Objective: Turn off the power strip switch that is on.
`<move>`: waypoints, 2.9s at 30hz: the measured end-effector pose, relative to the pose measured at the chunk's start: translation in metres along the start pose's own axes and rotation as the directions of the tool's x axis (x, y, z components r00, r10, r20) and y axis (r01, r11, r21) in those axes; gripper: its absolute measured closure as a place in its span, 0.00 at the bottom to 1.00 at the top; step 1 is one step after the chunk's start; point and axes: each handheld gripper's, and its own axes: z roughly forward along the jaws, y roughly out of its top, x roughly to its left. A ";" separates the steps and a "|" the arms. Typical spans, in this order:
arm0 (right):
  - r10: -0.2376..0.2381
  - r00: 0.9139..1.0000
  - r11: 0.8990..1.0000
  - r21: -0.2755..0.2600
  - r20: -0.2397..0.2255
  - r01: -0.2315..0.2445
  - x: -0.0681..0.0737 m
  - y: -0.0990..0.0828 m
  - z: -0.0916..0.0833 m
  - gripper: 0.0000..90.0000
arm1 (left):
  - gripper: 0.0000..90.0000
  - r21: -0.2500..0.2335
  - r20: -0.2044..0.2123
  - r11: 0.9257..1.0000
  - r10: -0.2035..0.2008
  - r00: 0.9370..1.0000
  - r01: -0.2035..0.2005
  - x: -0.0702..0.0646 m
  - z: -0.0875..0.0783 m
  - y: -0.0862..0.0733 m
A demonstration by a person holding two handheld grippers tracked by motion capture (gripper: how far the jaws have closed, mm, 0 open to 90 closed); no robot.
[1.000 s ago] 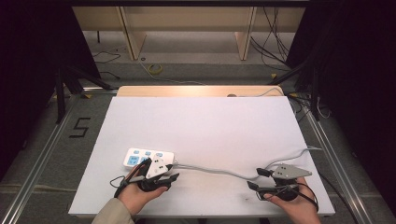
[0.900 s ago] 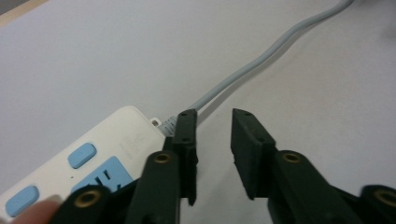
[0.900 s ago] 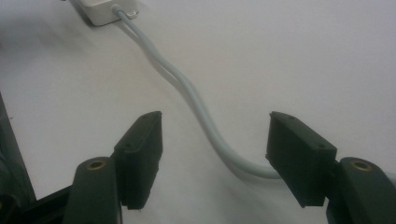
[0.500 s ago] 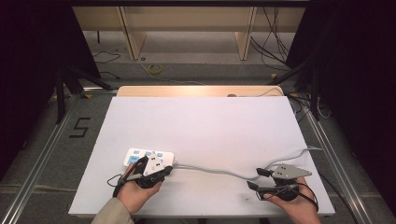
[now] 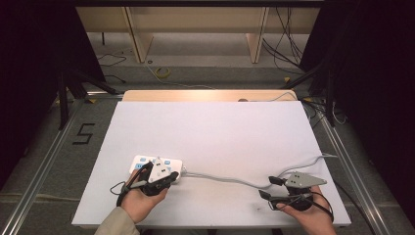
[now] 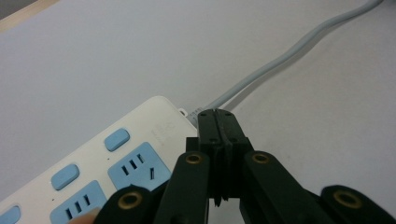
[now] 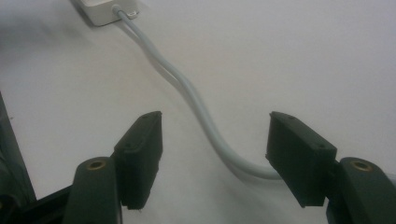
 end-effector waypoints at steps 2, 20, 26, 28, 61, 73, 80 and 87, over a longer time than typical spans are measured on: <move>0.000 1.000 1.000 0.000 0.000 0.000 0.000 0.000 0.000 0.41 | 1.00 0.003 -0.005 1.000 0.002 1.000 -0.002 0.001 0.000 0.000; -0.001 1.000 1.000 0.002 0.000 0.001 0.000 0.000 0.000 0.41 | 1.00 0.007 -0.043 1.000 -0.024 0.999 0.024 0.011 -0.009 0.001; -0.001 1.000 1.000 0.003 0.000 0.001 0.000 0.000 0.000 0.41 | 1.00 0.002 -0.053 0.999 -0.038 0.998 0.038 0.014 -0.011 0.001; -0.002 1.000 1.000 0.003 0.000 0.002 0.000 0.000 0.000 0.41 | 1.00 0.002 -0.058 0.999 -0.036 0.998 0.036 0.016 -0.013 0.001; -0.004 1.000 1.000 0.003 0.001 0.004 0.000 0.000 -0.001 0.41 | 1.00 0.015 -0.114 0.997 -0.075 0.991 0.077 0.034 -0.022 -0.005; -0.004 1.000 1.000 0.002 0.000 0.004 0.000 0.000 -0.001 0.41 | 1.00 0.019 -0.129 0.995 -0.090 0.988 0.093 0.039 -0.024 -0.007; -0.004 1.000 1.000 0.002 0.000 0.004 0.000 0.000 -0.001 0.41 | 1.00 0.017 -0.137 0.995 -0.100 0.986 0.103 0.042 -0.025 -0.008; -0.004 1.000 1.000 0.002 -0.001 0.004 0.000 0.000 -0.001 0.41 | 1.00 0.025 -0.149 0.994 -0.105 0.983 0.110 0.046 -0.027 -0.010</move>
